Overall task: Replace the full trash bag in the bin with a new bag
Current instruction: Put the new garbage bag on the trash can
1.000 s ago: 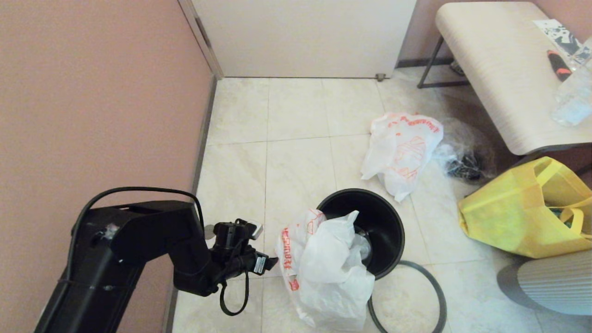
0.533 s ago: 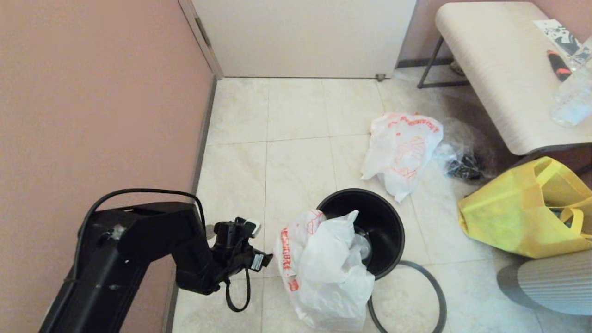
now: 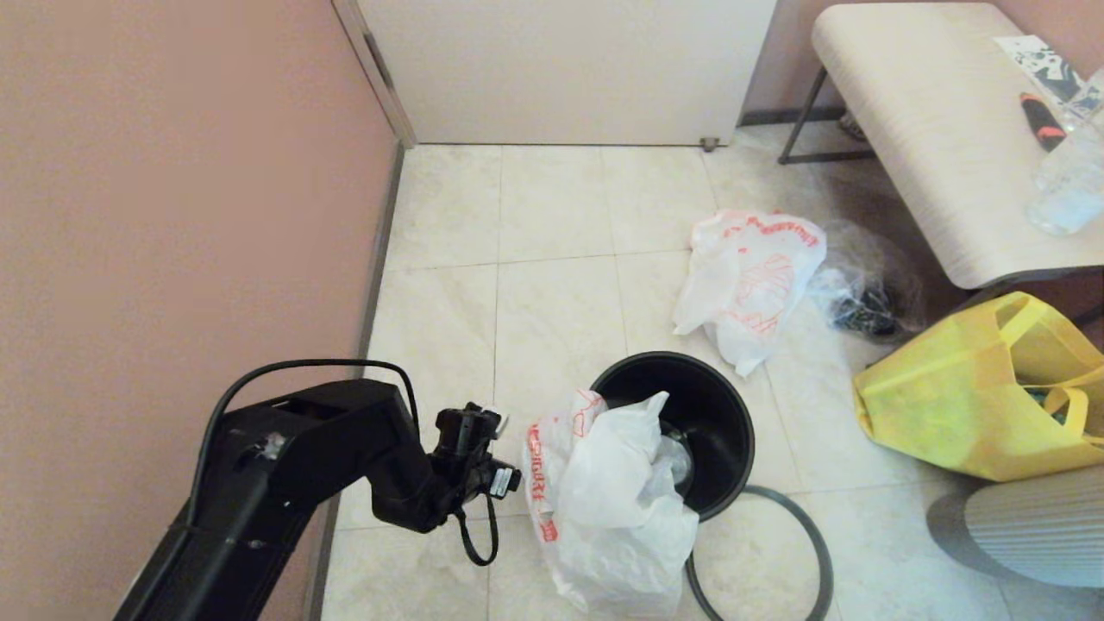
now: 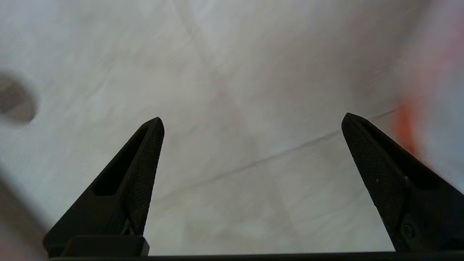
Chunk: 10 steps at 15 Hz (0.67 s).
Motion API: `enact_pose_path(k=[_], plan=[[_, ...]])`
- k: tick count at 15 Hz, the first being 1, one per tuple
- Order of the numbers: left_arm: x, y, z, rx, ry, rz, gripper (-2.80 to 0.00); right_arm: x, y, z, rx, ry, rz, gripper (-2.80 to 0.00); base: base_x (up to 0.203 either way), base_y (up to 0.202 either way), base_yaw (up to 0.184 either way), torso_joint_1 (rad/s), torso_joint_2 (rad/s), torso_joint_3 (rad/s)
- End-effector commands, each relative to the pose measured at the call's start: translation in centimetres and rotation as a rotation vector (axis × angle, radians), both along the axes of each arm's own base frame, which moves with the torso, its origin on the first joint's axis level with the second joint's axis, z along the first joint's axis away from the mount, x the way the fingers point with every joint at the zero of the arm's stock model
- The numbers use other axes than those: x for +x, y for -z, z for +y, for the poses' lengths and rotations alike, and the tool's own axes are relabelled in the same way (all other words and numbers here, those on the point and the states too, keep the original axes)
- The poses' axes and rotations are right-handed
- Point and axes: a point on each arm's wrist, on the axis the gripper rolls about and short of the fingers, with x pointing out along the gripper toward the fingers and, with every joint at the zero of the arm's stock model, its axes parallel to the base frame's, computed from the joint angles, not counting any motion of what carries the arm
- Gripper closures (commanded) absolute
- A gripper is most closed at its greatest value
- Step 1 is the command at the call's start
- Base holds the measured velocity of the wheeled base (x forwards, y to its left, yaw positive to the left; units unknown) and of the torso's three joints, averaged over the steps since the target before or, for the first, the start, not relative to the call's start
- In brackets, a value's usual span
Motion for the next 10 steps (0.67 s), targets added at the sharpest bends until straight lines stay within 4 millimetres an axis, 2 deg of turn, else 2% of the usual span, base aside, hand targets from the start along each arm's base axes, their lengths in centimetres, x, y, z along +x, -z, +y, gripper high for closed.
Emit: enact_pose_path(k=[1, 4, 6, 9, 10], plan=[[-0.2, -0.2, -0.4, -0.084, 0.058, -0.086, -2.8, 0.0, 0.0, 0.0, 0.0, 0.0, 0.004, 0.0, 0.0, 0.0, 0.0, 0.0, 0.0, 0.0], [-0.8, -0.8, -0.4, -0.148, 0.116, -0.143, -2.8, 0.0, 0.0, 0.0, -0.001, -0.001, 0.005, 0.0, 0.0, 0.0, 0.0, 0.0, 0.0, 0.0], [-0.7, -1.9, -0.7, -0.227, 0.121, -0.141, -2.8, 0.1, 0.0, 0.0, -0.001, -0.001, 0.01, 0.0, 0.0, 0.0, 0.0, 0.0, 0.0, 0.0], [-1.5, -4.2, -0.4, -0.295, 0.141, -0.012, -2.8, 0.3, -0.1, 0.0, -0.001, -0.001, 0.039, 0.0, 0.0, 0.0, 0.0, 0.0, 0.0, 0.0], [-2.0, -5.2, 0.2, -0.332, 0.15, 0.087, -2.8, 0.3, -0.1, 0.0, -0.001, -0.001, 0.041, 0.0, 0.0, 0.0, 0.0, 0.0, 0.0, 0.0]])
